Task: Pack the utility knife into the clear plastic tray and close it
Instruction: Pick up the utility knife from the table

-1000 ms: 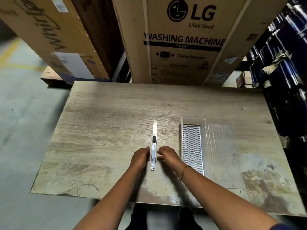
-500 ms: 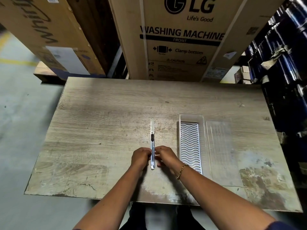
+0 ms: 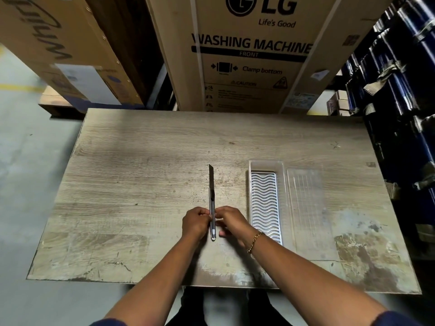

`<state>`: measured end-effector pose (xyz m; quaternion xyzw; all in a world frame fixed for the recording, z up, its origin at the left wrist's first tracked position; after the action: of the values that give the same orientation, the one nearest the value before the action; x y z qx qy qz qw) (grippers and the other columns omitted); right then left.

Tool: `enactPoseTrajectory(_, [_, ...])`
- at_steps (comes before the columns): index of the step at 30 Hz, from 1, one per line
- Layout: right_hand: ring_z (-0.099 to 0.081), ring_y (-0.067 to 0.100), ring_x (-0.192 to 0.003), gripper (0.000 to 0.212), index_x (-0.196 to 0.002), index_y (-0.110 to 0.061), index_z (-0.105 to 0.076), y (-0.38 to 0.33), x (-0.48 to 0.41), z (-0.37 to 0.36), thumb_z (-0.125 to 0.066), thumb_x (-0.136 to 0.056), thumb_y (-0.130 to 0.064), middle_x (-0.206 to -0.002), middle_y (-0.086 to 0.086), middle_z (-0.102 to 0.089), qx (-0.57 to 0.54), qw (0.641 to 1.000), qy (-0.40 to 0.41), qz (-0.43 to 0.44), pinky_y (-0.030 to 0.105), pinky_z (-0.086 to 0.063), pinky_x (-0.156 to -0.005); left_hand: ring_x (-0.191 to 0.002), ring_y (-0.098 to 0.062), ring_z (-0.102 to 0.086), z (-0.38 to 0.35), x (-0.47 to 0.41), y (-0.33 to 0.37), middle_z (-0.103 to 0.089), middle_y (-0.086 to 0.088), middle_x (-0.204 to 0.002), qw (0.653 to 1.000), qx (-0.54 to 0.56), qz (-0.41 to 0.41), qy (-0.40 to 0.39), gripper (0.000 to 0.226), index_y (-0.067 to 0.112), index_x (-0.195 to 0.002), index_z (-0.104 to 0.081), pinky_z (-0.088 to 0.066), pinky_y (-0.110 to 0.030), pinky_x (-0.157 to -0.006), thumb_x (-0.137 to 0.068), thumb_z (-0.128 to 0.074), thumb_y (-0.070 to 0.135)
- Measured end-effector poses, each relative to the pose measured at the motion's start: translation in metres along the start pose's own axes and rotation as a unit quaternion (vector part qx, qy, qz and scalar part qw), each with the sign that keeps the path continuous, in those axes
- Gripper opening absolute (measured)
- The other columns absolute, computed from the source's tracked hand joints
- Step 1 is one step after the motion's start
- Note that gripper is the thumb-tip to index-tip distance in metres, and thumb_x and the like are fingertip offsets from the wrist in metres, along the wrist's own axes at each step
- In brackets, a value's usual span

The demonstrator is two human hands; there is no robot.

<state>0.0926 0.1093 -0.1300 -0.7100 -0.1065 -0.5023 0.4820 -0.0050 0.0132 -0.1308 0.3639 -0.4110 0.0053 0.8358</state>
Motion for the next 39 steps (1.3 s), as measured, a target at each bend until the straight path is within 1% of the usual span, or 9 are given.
enactPoseTrajectory(3, [-0.060, 0.013, -0.084, 0.014, -0.093, -0.021, -0.066, -0.001, 0.001, 0.000, -0.054, -0.093, -0.014, -0.086, -0.002, -0.065, -0.009, 1.000, -0.006, 0.003, 0.028, -0.049, -0.060, -0.076, -0.032, -0.074, 0.001, -0.002, -0.002, -0.077, -0.005, -0.079, 1.000, -0.007, -0.002, 0.007, 0.013, 0.022, -0.073, -0.072, -0.063, -0.046, -0.075, -0.081, -0.075, 0.012])
enactPoseTrajectory(7, [-0.060, 0.012, -0.079, 0.013, -0.096, -0.021, -0.067, -0.001, 0.000, 0.000, -0.056, -0.092, -0.016, -0.084, -0.001, -0.065, -0.006, 1.000, -0.012, 0.007, 0.027, -0.050, -0.059, -0.086, -0.026, -0.072, 0.004, 0.000, 0.003, -0.077, -0.003, -0.087, 0.999, -0.031, -0.022, 0.020, 0.018, 0.026, -0.071, -0.068, -0.059, -0.040, -0.084, -0.085, -0.075, 0.016])
enactPoseTrajectory(10, [-0.060, 0.014, -0.079, 0.009, -0.095, -0.022, -0.065, -0.006, 0.002, 0.003, -0.057, -0.093, -0.017, -0.085, 0.000, -0.063, -0.013, 1.000, -0.002, 0.013, 0.027, -0.050, -0.059, -0.085, -0.023, -0.070, 0.006, 0.002, 0.009, -0.076, -0.001, -0.087, 0.998, -0.036, -0.037, 0.022, 0.018, 0.028, -0.074, -0.068, -0.056, -0.036, -0.083, -0.086, -0.075, 0.017])
enactPoseTrajectory(14, [-0.060, 0.017, -0.080, 0.009, -0.098, -0.020, -0.064, -0.018, 0.005, 0.007, -0.056, -0.096, -0.017, -0.090, 0.007, -0.066, -0.023, 0.999, 0.001, 0.028, 0.028, -0.050, -0.059, -0.067, -0.024, -0.067, 0.006, 0.003, 0.014, -0.073, -0.010, -0.083, 0.999, 0.027, -0.031, -0.009, 0.015, 0.015, -0.080, -0.070, -0.062, -0.037, -0.062, -0.090, -0.071, 0.004])
enactPoseTrajectory(18, [-0.062, 0.016, -0.075, 0.010, -0.104, -0.018, -0.065, -0.034, 0.008, 0.012, -0.059, -0.096, -0.016, -0.087, 0.003, -0.069, -0.046, 0.998, 0.009, 0.053, 0.029, -0.049, -0.056, -0.060, -0.022, -0.066, 0.008, 0.009, 0.024, -0.071, -0.013, -0.082, 0.996, 0.081, -0.023, -0.036, 0.008, 0.004, -0.092, -0.071, -0.056, -0.026, -0.047, -0.092, -0.066, -0.002])
enactPoseTrajectory(21, [-0.060, 0.013, -0.068, 0.009, -0.101, -0.020, -0.066, -0.050, 0.010, 0.017, -0.061, -0.097, -0.015, -0.086, 0.001, -0.068, -0.072, 0.995, 0.021, 0.068, 0.027, -0.047, -0.055, -0.056, -0.019, -0.064, 0.009, 0.015, 0.032, -0.070, -0.013, -0.082, 0.992, 0.119, -0.016, -0.049, 0.008, 0.002, -0.096, -0.070, -0.055, -0.023, -0.045, -0.092, -0.066, -0.003])
enactPoseTrajectory(27, [-0.066, 0.014, -0.074, 0.008, -0.093, -0.022, -0.070, -0.082, 0.016, 0.024, -0.065, -0.095, -0.016, -0.092, -0.001, -0.073, -0.093, 0.991, 0.033, 0.095, 0.023, -0.048, -0.057, -0.060, -0.017, -0.066, 0.009, 0.027, 0.047, -0.069, -0.012, -0.083, 0.980, 0.179, -0.021, -0.079, 0.015, -0.005, -0.107, -0.069, -0.058, -0.024, -0.051, -0.092, -0.065, -0.005])
enactPoseTrajectory(33, [-0.065, 0.012, -0.067, 0.010, -0.084, -0.021, -0.066, -0.104, 0.024, 0.024, -0.068, -0.095, -0.021, -0.081, -0.002, -0.071, -0.099, 0.987, 0.035, 0.119, 0.022, -0.047, -0.052, -0.060, -0.015, -0.071, 0.009, 0.037, 0.059, -0.076, -0.008, -0.081, 0.974, 0.205, -0.036, -0.088, 0.009, 0.002, -0.097, -0.072, -0.060, -0.026, -0.053, -0.093, -0.065, -0.003])
enactPoseTrajectory(39, [-0.063, 0.009, -0.062, 0.017, -0.079, -0.021, -0.065, -0.106, 0.027, 0.023, -0.067, -0.095, -0.014, -0.073, -0.004, -0.068, -0.109, 0.986, 0.039, 0.122, 0.019, -0.047, -0.050, -0.055, -0.008, -0.070, 0.010, 0.041, 0.066, -0.075, -0.002, -0.073, 0.972, 0.216, -0.040, -0.083, 0.009, 0.004, -0.096, -0.072, -0.061, -0.027, -0.054, -0.092, -0.067, -0.002])
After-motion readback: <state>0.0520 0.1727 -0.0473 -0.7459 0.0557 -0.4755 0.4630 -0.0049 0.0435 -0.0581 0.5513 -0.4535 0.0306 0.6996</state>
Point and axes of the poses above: each hand's wrist, its own x-axis away from the middle knuckle, its own z-axis out of the back of the hand, y = z × x, the point moved 6 cm from there along -x, towards the middle knuckle
